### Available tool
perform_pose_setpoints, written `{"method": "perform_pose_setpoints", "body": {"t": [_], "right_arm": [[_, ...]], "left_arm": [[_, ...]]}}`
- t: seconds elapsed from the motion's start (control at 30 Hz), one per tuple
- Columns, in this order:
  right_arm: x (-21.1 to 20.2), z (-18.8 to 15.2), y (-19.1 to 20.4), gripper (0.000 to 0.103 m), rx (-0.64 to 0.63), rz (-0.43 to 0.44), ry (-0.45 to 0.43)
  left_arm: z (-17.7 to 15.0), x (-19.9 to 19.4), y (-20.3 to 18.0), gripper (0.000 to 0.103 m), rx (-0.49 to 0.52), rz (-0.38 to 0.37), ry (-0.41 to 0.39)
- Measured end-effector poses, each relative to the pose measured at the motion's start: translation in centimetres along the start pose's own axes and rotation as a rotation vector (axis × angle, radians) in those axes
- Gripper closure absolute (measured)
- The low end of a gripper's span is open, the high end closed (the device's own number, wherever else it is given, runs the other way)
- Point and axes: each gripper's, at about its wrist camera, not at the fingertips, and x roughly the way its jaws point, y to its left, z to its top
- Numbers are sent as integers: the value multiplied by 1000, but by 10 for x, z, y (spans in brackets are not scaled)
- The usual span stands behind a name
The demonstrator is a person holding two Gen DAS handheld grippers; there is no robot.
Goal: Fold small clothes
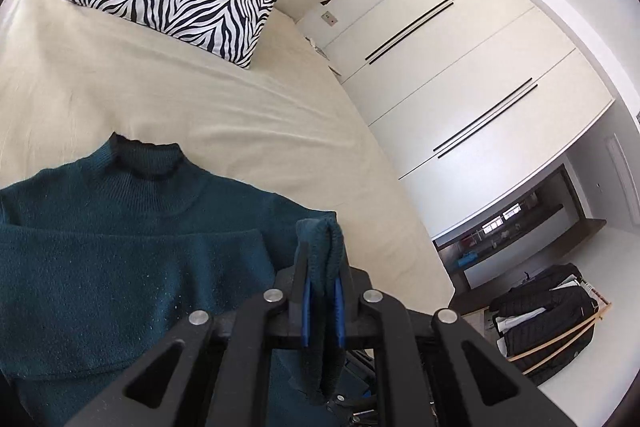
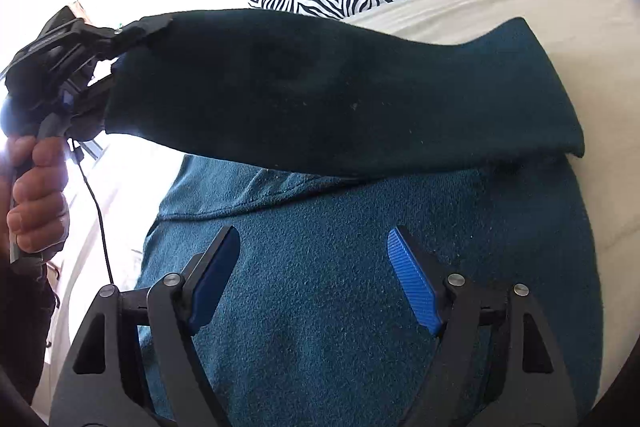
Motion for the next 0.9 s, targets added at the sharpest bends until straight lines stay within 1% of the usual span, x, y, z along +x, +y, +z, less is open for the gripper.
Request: {"method": "perform_pose_setpoints", "body": {"t": [0.07, 0.13, 0.2, 0.3, 0.37, 0.43, 0.5, 0.57, 0.67, 0.77, 0.83, 0.9], "right_arm": [[5, 0, -5, 27, 27, 0, 12], [7, 1, -13, 27, 53, 5, 14], [1, -2, -23, 27, 95, 21, 2], [0, 3, -47, 27, 188, 50, -18], [-1, 5, -61, 27, 254, 80, -29], [-4, 6, -73, 27, 299, 96, -43], [-4, 6, -82, 27, 328, 102, -46], [-5, 6, -88, 27, 339, 104, -47], [-7, 10, -92, 27, 362, 111, -54], [-7, 20, -97, 27, 419, 121, -74], [-1, 30, -105, 27, 470, 142, -102], [7, 40, -117, 27, 533, 148, -112]], "left_arm": [[5, 2, -2, 93, 25, 24, 11], [5, -1, 15, 93, -11, 46, 20], [2, -5, 43, 93, -65, 82, 22], [-5, -8, 96, 93, -145, 178, 24], [-10, -6, 126, 93, -182, 244, 34], [-18, -4, 148, 93, -209, 282, 39], [-21, -4, 159, 93, -210, 291, 32], [-23, -7, 162, 93, -200, 301, 11], [-18, -15, 159, 93, -178, 282, -38], [-12, -20, 155, 93, -159, 263, -75], [-11, -17, 155, 93, -155, 267, -76], [-14, -12, 162, 93, -173, 282, -69]]}}
